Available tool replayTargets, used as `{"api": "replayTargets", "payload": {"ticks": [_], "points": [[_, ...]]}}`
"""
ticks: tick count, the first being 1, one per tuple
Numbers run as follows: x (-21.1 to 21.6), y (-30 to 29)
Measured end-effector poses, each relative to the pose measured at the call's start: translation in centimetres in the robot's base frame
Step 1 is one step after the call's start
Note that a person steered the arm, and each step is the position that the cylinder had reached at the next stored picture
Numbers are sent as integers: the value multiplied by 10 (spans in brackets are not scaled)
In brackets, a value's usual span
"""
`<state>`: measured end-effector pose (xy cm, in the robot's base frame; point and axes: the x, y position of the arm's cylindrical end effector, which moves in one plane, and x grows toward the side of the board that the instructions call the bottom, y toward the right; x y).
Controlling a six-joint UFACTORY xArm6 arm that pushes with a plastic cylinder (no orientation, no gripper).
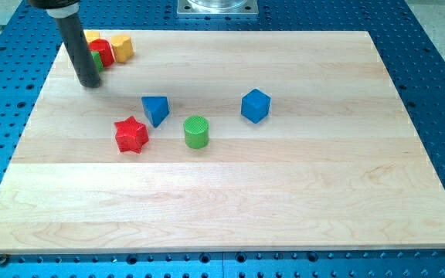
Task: Move red star towards green star
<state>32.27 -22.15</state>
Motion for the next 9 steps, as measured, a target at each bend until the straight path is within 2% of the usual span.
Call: {"api": "replayTargets", "payload": {"ticks": [1,3,4,5,6,7,8,9], "points": [[8,0],[168,8],[184,68],[136,124],[86,97],[63,57],[120,69],[124,37]]}}
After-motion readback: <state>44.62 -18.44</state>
